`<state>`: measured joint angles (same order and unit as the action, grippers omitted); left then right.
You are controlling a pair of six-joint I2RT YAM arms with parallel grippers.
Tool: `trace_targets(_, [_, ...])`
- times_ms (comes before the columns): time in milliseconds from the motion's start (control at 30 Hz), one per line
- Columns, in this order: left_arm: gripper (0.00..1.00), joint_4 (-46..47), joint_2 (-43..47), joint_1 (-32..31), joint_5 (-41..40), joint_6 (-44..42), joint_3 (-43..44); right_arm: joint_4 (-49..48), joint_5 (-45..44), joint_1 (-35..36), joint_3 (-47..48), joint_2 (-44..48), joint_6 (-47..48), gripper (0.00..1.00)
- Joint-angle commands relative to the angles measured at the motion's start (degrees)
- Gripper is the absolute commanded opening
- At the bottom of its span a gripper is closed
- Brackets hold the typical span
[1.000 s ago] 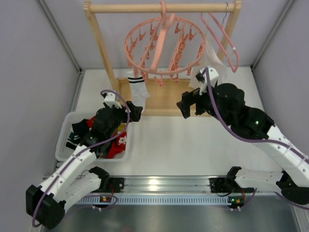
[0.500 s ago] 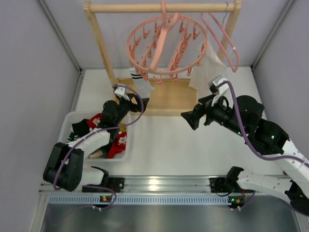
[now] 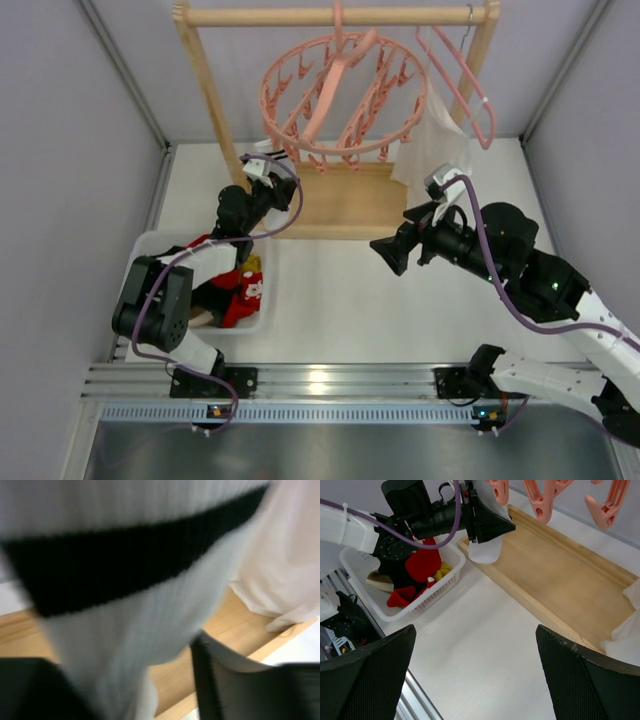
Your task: Remove the socks clipped to the hanger
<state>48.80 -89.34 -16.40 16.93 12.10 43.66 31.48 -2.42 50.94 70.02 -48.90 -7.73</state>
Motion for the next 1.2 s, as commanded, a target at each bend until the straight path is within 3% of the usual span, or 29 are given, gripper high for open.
trace_targets(0, [0.01, 6.0, 1.8, -0.1, 1.6, 3.4, -0.1, -4.8, -0.2, -0.2, 0.0, -0.2, 0.0, 0.99])
trace_targets(200, [0.0, 5.7, 9.3, -5.8, -11.5, 1.8, -5.6, -6.4, 0.7, -0.2, 0.7, -0.2, -1.2, 1.0])
trace_targets(300, [0.0, 1.1, 12.9, -12.7, -25.1, -2.1, -5.6, -7.2, 1.7, -0.1, 1.8, -0.8, -1.6, 0.99])
trace_targets(333, [0.0, -1.9, 14.0, -14.7, -33.3, -2.8, -5.6, -6.9, 1.7, -0.1, 3.7, -1.4, -1.1, 1.0])
trace_targets(400, [0.0, -3.5, 15.4, -20.2, -38.8, -4.9, -5.4, -4.5, 0.0, -0.1, 6.6, -3.8, -0.3, 0.99])
trace_targets(433, [0.0, -5.2, 15.8, -22.2, -46.4, -5.4, -5.3, -3.5, -0.6, -0.1, 10.0, -4.9, -0.1, 0.99])
trace_targets(667, [0.0, -7.3, 12.2, -40.6, -74.8, -15.6, 0.1, 1.2, -1.1, -0.1, 23.1, -12.6, -0.3, 0.99])
trace_targets(867, [0.0, -7.1, 5.8, -47.6, -84.7, -22.6, 7.4, 6.0, -0.7, 0.0, 35.6, -20.0, -2.0, 0.99])
trace_targets(1000, [0.0, -7.1, 0.2, -49.9, -92.4, -25.7, 12.7, 14.7, -5.9, 0.3, 45.2, -29.4, -1.8, 0.86])
trace_targets(1167, [0.0, -7.0, -4.8, -51.6, -96.0, -28.6, 17.0, 21.9, -13.2, 3.2, 55.2, -38.3, 0.9, 0.82])
